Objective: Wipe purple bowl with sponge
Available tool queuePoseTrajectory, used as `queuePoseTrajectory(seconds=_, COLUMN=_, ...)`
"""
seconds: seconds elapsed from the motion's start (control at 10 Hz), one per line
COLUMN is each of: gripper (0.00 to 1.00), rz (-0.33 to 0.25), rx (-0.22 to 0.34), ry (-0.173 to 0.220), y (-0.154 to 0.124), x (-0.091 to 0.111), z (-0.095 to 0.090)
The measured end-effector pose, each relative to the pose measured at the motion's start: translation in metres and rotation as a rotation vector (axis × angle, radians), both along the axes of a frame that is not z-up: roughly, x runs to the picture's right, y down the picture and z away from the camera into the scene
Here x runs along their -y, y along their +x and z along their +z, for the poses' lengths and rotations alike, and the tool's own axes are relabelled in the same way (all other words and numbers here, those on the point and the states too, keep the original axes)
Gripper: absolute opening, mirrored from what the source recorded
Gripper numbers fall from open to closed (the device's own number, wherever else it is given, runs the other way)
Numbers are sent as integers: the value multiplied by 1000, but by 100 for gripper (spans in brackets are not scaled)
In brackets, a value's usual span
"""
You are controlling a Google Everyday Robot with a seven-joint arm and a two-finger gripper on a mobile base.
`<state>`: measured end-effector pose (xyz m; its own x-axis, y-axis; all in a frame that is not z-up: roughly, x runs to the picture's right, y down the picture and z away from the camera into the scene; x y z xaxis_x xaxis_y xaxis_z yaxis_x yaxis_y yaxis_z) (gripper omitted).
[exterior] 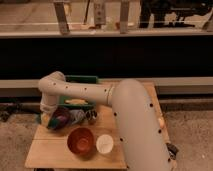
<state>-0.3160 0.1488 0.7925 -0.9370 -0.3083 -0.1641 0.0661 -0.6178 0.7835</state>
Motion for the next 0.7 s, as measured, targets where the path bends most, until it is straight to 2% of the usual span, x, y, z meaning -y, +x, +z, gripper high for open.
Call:
queuePoseTrajectory(seconds=0.3, gripper=1, rz=18, rx=-23, ry=8, y=9, x=-1, z=-4)
queuePoseTrajectory(seconds=0.7, gripper=1, rz=19, rx=-23, ry=9, y=8, x=-2, z=-5)
